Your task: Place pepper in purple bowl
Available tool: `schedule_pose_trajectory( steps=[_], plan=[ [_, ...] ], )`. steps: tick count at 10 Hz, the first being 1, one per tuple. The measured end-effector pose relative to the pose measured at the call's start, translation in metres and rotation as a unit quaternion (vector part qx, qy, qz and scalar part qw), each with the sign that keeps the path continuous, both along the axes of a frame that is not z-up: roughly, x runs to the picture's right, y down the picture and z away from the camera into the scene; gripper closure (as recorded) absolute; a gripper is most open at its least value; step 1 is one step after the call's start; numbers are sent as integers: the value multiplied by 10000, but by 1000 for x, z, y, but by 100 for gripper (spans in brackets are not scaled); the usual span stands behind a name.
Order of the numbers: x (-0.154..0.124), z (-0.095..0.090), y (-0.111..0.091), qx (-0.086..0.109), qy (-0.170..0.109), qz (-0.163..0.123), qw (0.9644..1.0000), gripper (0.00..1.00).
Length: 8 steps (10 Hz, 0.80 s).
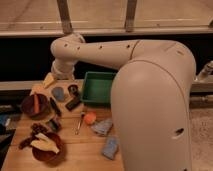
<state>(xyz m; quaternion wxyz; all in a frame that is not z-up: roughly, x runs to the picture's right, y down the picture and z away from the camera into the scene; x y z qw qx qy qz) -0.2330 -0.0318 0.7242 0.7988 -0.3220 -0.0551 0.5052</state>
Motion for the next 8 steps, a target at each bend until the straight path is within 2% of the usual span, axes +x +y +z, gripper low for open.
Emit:
schedule_pose_trajectory(
  steps=[3, 5, 8],
  plan=[
    [-3, 3, 2, -32, -83, -126, 9999, 20],
    [-37, 5, 6, -12, -368, -477, 9982, 20],
    [-117, 13, 11, -36, -840, -994, 9915, 20]
  ],
)
